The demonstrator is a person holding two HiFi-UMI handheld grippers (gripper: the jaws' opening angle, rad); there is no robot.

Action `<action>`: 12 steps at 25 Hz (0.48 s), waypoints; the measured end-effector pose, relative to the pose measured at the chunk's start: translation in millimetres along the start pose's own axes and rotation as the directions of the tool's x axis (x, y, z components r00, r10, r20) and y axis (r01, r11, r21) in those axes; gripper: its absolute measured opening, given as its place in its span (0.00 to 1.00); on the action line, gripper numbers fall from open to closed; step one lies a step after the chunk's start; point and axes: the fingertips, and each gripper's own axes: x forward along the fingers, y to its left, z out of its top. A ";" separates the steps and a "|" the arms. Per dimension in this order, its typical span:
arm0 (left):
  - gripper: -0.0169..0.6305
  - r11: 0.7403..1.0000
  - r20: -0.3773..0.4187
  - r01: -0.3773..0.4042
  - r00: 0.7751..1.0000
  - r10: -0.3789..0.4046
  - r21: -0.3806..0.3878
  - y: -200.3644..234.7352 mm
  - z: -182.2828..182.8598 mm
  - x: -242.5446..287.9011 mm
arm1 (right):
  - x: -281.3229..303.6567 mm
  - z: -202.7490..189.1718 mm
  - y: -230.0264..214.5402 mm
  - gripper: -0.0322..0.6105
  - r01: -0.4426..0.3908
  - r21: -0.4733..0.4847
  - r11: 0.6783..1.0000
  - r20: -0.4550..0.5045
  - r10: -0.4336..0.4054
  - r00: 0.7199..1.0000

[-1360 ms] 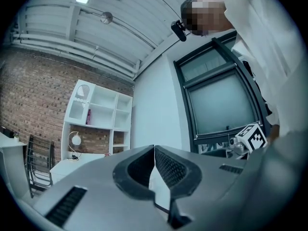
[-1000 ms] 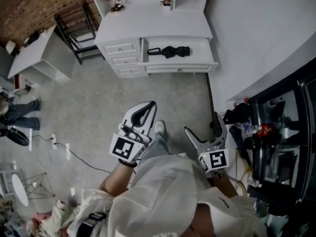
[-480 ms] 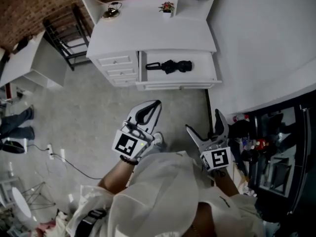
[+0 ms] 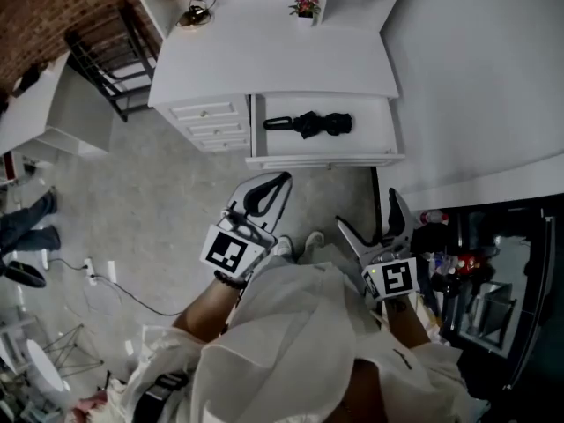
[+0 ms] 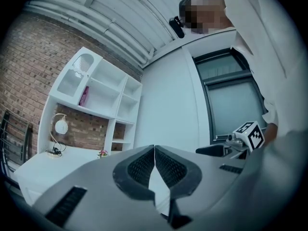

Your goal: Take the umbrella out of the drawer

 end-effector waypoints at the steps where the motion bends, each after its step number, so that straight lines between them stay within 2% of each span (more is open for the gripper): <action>1: 0.07 1.000 -0.003 -0.001 1.000 0.001 -0.003 4.0 -2.3 5.9 | 5.8 -1.4 -4.7 0.84 -0.001 0.002 1.000 -0.003 0.001 1.000; 7: 0.07 1.000 -0.012 -0.011 1.000 0.011 -0.005 24.1 -5.8 32.2 | 39.7 -3.0 -22.0 0.84 -0.034 -0.006 0.999 -0.005 0.034 0.999; 12: 0.07 0.999 -0.021 -0.042 0.999 0.042 0.012 50.0 -9.4 82.0 | 83.2 -9.2 -68.1 0.84 -0.063 0.012 0.998 -0.007 0.063 0.998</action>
